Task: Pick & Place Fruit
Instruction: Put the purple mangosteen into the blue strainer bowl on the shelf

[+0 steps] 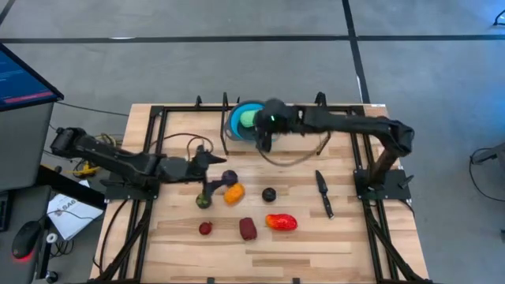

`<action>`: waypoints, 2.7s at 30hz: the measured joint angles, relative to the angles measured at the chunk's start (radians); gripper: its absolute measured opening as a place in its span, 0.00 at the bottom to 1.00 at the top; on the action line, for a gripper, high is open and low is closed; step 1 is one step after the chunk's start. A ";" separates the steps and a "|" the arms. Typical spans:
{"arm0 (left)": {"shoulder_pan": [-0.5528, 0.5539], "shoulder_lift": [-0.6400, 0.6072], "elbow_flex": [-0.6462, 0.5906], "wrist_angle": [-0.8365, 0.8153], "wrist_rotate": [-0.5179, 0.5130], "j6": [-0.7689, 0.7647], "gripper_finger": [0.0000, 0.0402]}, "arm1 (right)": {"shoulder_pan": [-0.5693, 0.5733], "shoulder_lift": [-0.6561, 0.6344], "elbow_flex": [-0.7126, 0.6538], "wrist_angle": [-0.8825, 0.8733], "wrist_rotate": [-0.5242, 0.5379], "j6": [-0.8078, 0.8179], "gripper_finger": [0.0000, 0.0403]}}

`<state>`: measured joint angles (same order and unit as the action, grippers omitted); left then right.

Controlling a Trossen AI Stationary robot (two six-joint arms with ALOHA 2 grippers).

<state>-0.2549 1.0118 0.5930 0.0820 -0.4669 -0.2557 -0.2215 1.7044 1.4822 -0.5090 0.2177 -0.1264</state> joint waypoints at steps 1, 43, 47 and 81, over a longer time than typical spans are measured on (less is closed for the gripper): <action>-0.019 -0.026 0.000 -0.039 -0.015 -0.022 0.87 | 0.025 -0.021 -0.042 0.044 0.015 0.007 0.77; -0.299 0.432 0.000 -0.431 -0.022 -0.785 0.80 | 0.302 -0.161 -0.487 0.723 0.353 -0.080 0.77; -0.299 0.432 0.000 -0.421 -0.022 -0.819 0.69 | 0.290 -0.161 -0.487 0.818 0.350 -0.167 0.77; 0.087 0.116 0.014 0.122 0.140 -0.107 0.62 | 0.355 -0.345 -0.509 0.284 0.540 0.091 0.77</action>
<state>-0.1680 1.1279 0.6067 0.2044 -0.3270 -0.3623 0.1332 1.3597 0.9731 -0.2253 0.7579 -0.0355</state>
